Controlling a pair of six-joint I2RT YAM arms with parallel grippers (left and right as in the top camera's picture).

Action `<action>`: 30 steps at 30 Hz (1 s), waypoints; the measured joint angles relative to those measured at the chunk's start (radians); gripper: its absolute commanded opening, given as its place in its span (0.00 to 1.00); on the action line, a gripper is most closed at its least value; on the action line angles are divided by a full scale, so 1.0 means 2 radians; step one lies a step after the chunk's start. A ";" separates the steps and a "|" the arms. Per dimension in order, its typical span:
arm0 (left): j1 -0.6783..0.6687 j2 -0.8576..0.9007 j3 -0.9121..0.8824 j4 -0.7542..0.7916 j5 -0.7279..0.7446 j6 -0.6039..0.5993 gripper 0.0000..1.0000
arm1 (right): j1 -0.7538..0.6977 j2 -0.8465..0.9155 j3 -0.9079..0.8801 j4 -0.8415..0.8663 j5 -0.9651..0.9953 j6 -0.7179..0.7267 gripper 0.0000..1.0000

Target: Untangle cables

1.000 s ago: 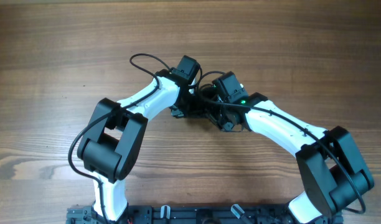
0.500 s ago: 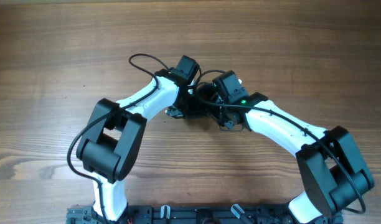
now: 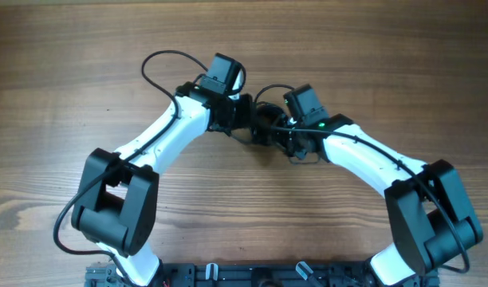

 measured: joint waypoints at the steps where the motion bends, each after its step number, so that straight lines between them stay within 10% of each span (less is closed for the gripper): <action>1: 0.004 0.000 0.000 0.008 0.000 -0.006 0.06 | -0.003 0.000 0.000 0.000 -0.003 -0.002 0.24; 30: -0.002 0.078 0.001 0.029 0.017 -0.035 0.04 | 0.000 0.000 0.000 0.004 -0.017 -0.004 0.25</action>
